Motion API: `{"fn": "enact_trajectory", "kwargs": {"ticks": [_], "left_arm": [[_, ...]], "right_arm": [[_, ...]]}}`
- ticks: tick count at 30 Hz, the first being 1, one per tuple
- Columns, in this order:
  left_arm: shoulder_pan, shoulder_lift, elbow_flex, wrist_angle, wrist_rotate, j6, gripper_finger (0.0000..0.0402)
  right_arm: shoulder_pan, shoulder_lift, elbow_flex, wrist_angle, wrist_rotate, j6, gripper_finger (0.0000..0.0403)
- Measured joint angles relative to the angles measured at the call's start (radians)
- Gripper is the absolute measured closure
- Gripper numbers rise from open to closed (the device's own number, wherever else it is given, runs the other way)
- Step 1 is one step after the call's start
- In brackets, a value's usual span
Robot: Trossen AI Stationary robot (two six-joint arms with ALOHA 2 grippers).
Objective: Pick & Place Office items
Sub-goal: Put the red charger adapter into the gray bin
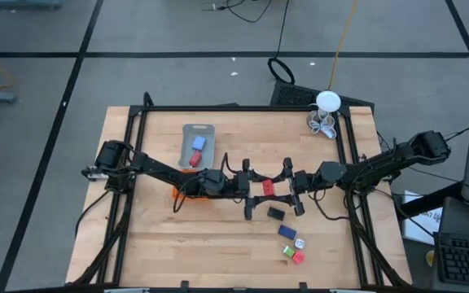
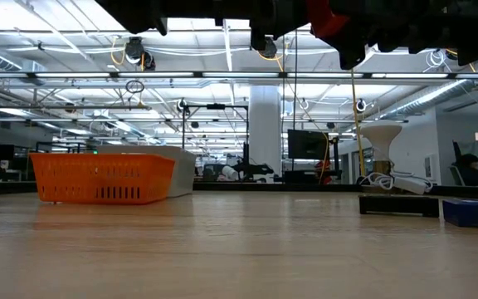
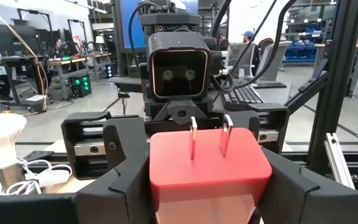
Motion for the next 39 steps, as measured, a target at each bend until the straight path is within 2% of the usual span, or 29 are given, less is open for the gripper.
{"fn": "enact_trajectory", "kwargs": {"ticks": [9,15,21,25,29,34,39], "left_arm": [[0.001,-0.007,-0.001,-0.002,-0.009,-0.018,0.0182],[0.002,-0.063,0.0,-0.018,-0.012,0.003,0.0182],[0.0,-0.157,-0.001,-0.215,-0.082,0.019,0.0185],[-0.007,-0.208,0.0,-0.303,-0.077,0.033,0.0183],[-0.018,-0.221,0.0,-0.326,-0.073,0.053,0.0184],[-0.011,-0.22,-0.001,-0.375,-0.073,0.044,0.0185],[0.002,-0.219,-0.037,-0.348,-0.077,0.025,0.0185]], "right_arm": [[0.0,0.0,0.001,-0.021,0.001,0.037,0.0135],[0.0,-0.022,-0.001,-0.093,0.0,0.035,0.0107],[0.0,-0.072,-0.001,-0.182,0.001,0.034,0.0109],[-0.002,-0.116,-0.001,-0.247,0.027,0.03,0.0114],[-0.002,-0.161,-0.001,-0.305,0.08,0.029,0.0115],[-0.002,-0.192,-0.001,-0.343,0.082,0.034,0.0116],[-0.002,-0.204,-0.001,-0.373,0.082,0.037,0.0116]]}}
